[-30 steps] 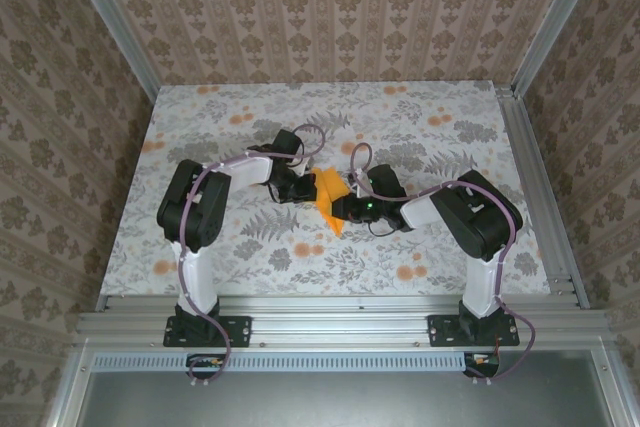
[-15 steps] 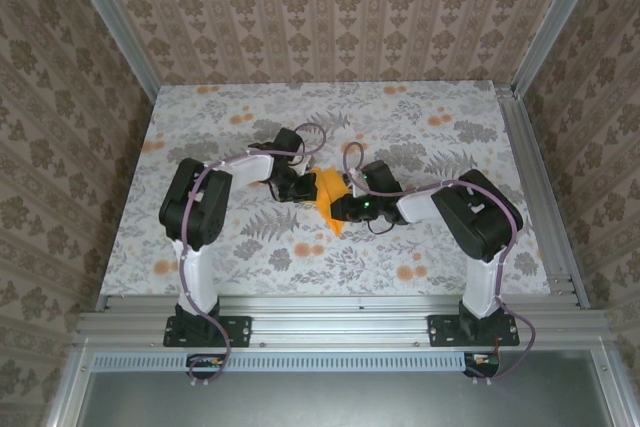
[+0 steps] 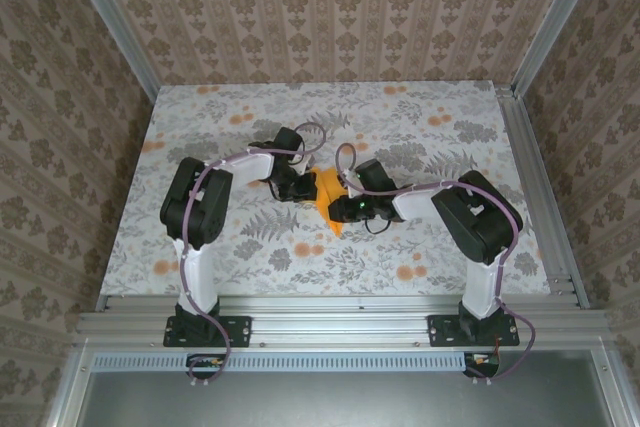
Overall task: Fold a paper plane with a square sheet of paper (pick it up from the middle)
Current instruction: Fourth fold the wing at the center of the table.
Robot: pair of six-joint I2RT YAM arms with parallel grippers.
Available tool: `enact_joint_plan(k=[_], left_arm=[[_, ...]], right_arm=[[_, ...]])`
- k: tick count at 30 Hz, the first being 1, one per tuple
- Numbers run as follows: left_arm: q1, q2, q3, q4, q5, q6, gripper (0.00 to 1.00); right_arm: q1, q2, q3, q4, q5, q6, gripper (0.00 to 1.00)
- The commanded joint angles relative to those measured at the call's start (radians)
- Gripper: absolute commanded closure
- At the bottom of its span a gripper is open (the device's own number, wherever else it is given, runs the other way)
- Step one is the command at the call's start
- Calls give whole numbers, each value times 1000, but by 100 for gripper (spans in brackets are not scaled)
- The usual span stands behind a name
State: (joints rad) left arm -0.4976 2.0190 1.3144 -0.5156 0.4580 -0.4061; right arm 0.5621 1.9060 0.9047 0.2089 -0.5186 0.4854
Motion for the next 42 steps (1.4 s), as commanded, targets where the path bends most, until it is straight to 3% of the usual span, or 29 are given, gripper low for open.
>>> enact_joint_plan(k=[1, 11, 15, 20, 27, 31, 34, 38, 42], left_arm=[[16, 87, -5, 47, -110, 22, 98], [16, 20, 46, 15, -64, 9, 89], [16, -28, 85, -22, -79, 12, 78], [18, -85, 123, -62, -96, 14, 72], [3, -131, 110, -35, -34, -47, 73], [-3, -197, 76, -30, -123, -58, 76], [4, -187, 51, -5, -21, -87, 78], [-9, -123, -31, 152, 140, -180, 84], [-30, -68, -26, 168, 163, -185, 86]], right_arm=[[20, 57, -37, -236, 113, -42, 82], [32, 70, -8, -296, 162, -56, 83], [33, 74, -4, -306, 169, -57, 84], [33, 73, -3, -312, 177, -55, 85], [33, 69, -6, -307, 172, -52, 86], [33, 65, -8, -310, 172, -47, 87], [33, 64, -8, -310, 169, -45, 87], [33, 62, -7, -307, 163, -41, 87], [33, 56, -12, -296, 154, -32, 87]])
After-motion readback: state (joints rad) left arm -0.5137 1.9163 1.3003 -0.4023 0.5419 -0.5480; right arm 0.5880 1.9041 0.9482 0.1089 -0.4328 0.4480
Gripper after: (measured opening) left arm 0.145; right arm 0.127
